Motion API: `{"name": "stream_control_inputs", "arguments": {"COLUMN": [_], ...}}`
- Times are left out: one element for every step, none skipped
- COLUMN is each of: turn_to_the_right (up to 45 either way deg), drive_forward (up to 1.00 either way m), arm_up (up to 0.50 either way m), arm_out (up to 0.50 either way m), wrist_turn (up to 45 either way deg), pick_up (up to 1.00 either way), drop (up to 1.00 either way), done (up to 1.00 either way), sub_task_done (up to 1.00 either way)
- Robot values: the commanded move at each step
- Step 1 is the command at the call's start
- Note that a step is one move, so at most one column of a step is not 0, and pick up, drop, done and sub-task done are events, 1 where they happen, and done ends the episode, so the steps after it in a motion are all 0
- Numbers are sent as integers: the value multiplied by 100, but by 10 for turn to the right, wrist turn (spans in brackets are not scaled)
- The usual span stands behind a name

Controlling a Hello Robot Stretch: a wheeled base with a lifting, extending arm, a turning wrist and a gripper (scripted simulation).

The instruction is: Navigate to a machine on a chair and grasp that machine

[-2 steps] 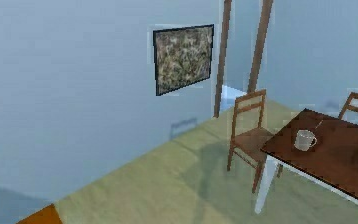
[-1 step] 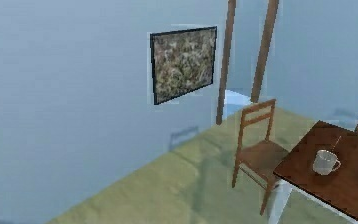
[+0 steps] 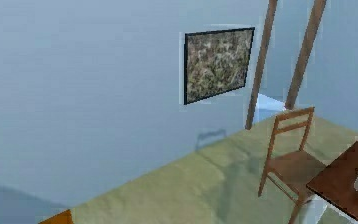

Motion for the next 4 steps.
{"name": "stream_control_inputs", "arguments": {"turn_to_the_right": [0,-120,0,450], "drive_forward": [85,0,35,0], "arm_up": [0,0,0,0], "arm_out": [0,0,0,0], "wrist_turn": [0,0,0,0], "pick_up": [0,0,0,0], "drop": [0,0,0,0], "done": [0,0,0,0], "sub_task_done": [0,0,0,0]}}
